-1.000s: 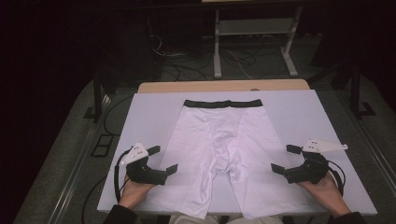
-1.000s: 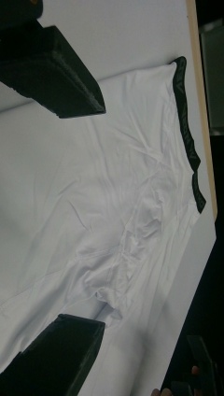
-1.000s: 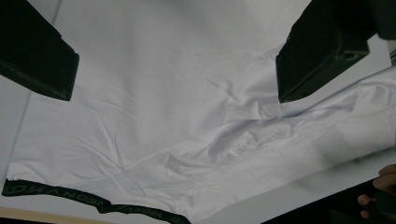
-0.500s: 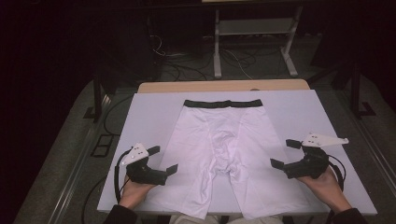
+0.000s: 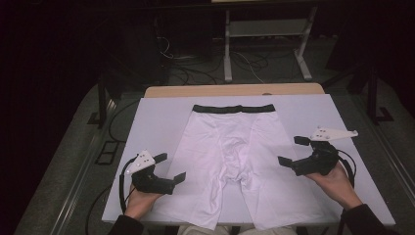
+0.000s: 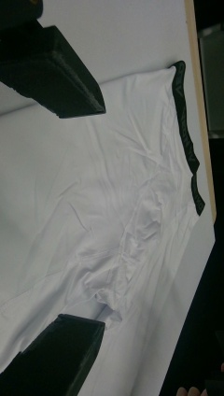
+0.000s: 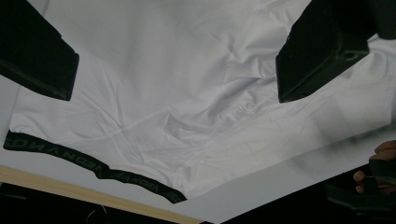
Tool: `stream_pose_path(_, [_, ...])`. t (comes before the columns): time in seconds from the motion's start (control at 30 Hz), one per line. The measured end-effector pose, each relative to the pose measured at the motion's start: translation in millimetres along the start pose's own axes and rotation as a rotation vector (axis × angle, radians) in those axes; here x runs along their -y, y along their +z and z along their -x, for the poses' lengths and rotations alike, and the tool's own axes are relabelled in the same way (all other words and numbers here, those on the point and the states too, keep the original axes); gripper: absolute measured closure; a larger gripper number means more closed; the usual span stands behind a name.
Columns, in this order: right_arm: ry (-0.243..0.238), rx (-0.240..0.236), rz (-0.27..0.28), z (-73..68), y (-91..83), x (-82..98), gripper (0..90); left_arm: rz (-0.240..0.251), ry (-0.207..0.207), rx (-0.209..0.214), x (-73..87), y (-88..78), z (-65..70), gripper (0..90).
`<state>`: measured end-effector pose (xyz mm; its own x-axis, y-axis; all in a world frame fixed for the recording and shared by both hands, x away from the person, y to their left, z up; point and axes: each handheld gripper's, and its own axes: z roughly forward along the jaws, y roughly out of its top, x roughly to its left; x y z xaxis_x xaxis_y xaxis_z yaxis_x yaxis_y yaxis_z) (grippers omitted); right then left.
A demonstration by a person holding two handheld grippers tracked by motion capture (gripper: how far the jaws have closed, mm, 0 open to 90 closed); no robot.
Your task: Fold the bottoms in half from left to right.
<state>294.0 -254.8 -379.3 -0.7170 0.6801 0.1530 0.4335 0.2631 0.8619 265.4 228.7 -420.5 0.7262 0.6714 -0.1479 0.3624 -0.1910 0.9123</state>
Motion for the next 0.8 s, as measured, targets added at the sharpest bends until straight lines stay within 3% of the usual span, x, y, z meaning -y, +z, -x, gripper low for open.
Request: stream_pose_path(0.8, [-0.047, -0.031, -0.025, -4.1, 30.8, -34.5, 0.0, 0.008, -0.007, 0.002, 0.1, -1.5, -0.5, 0.0])
